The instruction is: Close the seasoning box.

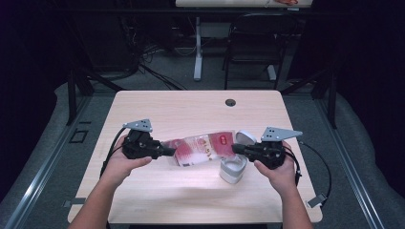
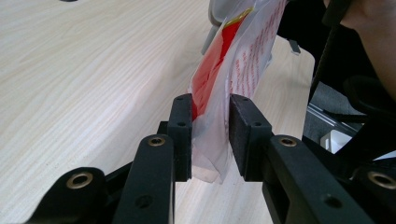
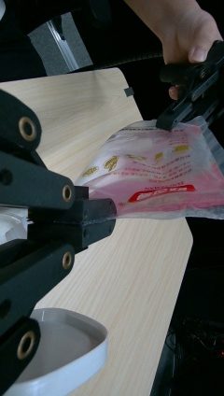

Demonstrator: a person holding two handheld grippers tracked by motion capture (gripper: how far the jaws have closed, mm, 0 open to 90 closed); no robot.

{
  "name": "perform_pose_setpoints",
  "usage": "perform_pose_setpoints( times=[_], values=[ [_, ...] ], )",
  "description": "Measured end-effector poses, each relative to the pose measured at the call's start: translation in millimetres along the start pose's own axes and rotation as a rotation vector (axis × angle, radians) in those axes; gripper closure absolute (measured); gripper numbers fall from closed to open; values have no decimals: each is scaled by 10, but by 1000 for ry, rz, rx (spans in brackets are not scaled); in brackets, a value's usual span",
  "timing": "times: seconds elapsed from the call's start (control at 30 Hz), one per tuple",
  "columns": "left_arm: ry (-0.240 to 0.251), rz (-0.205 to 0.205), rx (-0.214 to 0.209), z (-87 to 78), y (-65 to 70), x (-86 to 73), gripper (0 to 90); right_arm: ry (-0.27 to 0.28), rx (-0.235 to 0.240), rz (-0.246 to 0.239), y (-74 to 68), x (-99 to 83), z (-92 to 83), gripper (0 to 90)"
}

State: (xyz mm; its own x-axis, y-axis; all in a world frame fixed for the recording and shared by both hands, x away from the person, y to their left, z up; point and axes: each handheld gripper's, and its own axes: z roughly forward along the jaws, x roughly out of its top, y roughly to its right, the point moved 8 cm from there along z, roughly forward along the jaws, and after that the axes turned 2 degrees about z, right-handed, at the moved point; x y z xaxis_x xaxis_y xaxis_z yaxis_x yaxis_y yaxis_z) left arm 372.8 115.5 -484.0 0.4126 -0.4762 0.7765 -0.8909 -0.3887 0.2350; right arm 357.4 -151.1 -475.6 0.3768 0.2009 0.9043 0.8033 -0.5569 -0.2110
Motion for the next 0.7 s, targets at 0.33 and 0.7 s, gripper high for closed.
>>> perform_pose_setpoints(
  times=[0.33,0.7],
  values=[
    [2,-32,-16,105,-82,-167,720,-12,26,13,2,-18,53,900],
    [9,-45,-30,132,-116,-228,721,12,117,58,-3,-26,125,833]
  ],
)
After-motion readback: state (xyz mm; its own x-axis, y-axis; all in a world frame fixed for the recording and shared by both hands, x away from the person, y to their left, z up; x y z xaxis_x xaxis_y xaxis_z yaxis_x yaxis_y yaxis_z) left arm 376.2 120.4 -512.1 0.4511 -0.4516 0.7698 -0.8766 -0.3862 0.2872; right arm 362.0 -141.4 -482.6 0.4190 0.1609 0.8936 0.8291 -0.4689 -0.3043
